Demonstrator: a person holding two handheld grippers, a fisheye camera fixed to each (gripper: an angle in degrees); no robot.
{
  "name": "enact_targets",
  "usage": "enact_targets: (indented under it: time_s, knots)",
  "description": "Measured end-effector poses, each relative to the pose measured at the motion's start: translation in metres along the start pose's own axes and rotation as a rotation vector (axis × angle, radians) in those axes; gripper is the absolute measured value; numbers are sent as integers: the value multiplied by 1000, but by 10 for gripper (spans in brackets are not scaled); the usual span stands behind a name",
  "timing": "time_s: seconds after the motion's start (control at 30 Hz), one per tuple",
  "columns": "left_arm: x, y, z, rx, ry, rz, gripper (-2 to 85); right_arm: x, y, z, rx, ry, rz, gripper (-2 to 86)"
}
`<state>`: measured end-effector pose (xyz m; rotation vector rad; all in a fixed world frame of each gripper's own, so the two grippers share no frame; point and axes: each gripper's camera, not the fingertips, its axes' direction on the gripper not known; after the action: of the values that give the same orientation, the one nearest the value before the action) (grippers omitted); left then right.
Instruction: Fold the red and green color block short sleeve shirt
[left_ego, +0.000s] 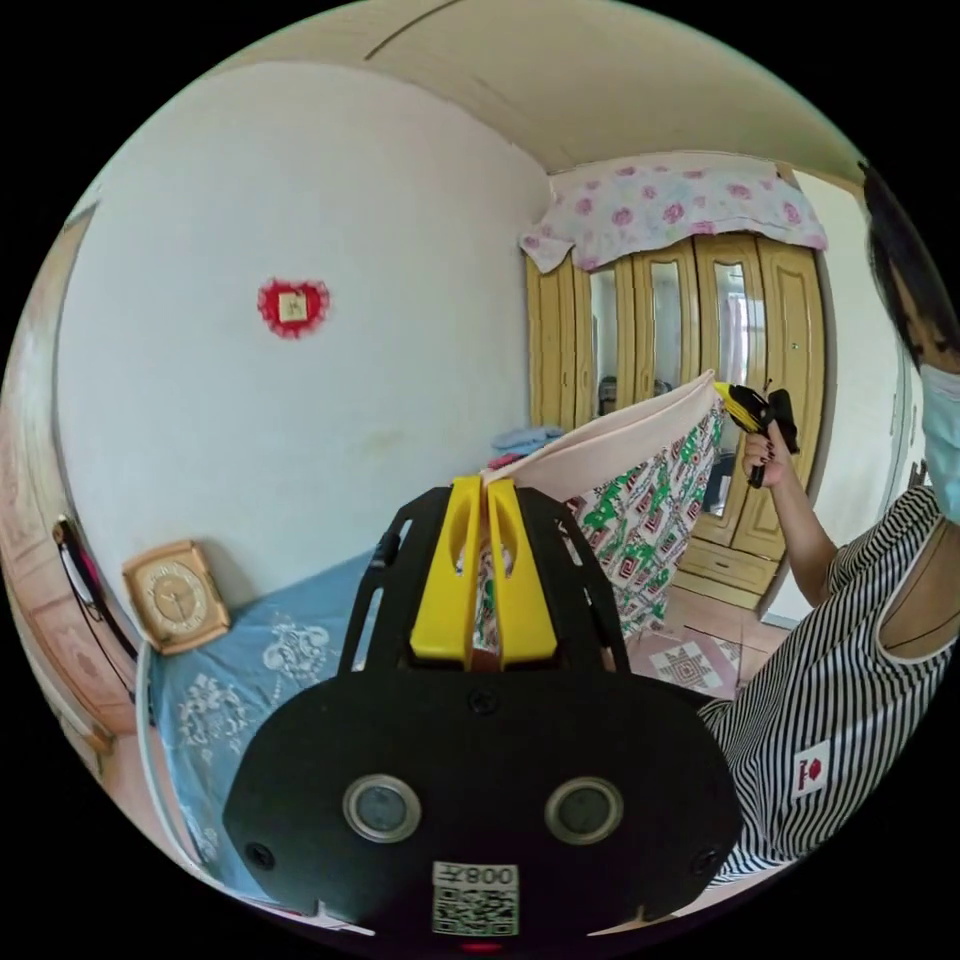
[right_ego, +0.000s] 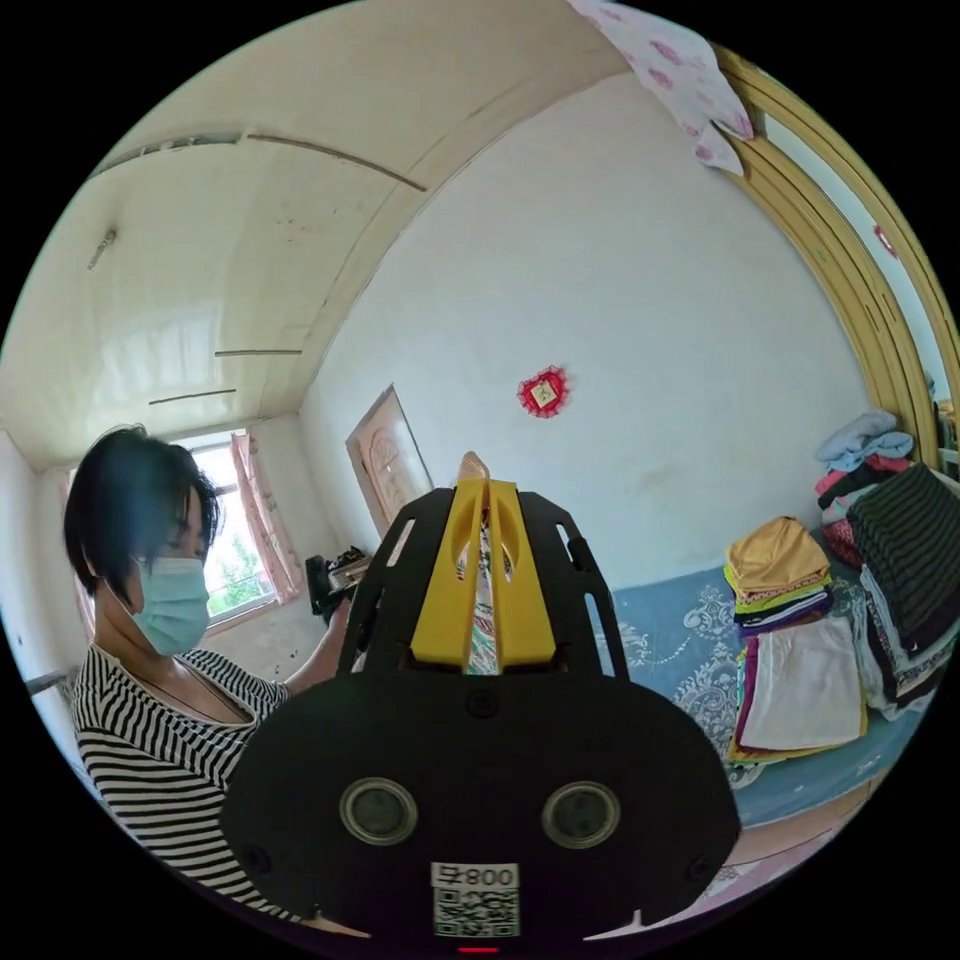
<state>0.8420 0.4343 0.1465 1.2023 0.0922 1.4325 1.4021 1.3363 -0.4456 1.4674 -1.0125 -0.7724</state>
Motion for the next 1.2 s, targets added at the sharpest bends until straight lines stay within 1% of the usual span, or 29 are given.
enact_targets:
  time_s: [0.23,0.3,0.4,0.5,0.57,0.6,0.67,0.7,0.77,0.8,0.87,0.9,0.97,1.07,1.2]
  knots:
    - [32,-51,-75,91,-118,68,8,-18,6,30,-15,-100,-60,2]
    - [36,-59,-86,90,-156,77,8,-18,10,45,-36,-106,-71,2]
    - [33,-68,-85,38,-213,78,8,-3,21,87,-111,-72,-58,1]
    - [12,-71,-58,-83,-243,36,7,36,37,147,-205,-49,12,1]
    - [-18,-69,-23,-195,-262,-27,7,78,55,205,-282,-29,99,1]
    - [-27,-68,-14,-222,-268,-45,7,89,59,221,-306,-27,118,1]
    - [-66,-70,22,-306,-282,-131,8,131,72,288,-388,-5,182,1]
    - [-75,-72,29,-320,-286,-150,7,140,74,305,-408,9,191,1]
    - [-108,-90,54,-366,-334,-173,7,166,72,367,-446,43,199,1]
    - [-116,-96,59,-373,-343,-180,7,171,69,381,-444,45,201,1]
    - [-143,-129,64,-344,-395,-192,7,184,50,428,-405,31,208,1]
    - [-148,-138,62,-323,-403,-197,7,184,44,438,-391,24,202,1]
    - [-163,-174,48,-232,-454,-180,7,173,17,465,-322,-8,152,2]
    - [-169,-205,25,-149,-522,-113,8,145,-4,481,-264,-31,45,2]
    - [-164,-206,-6,-90,-525,-48,9,121,13,483,-241,-82,-21,2]
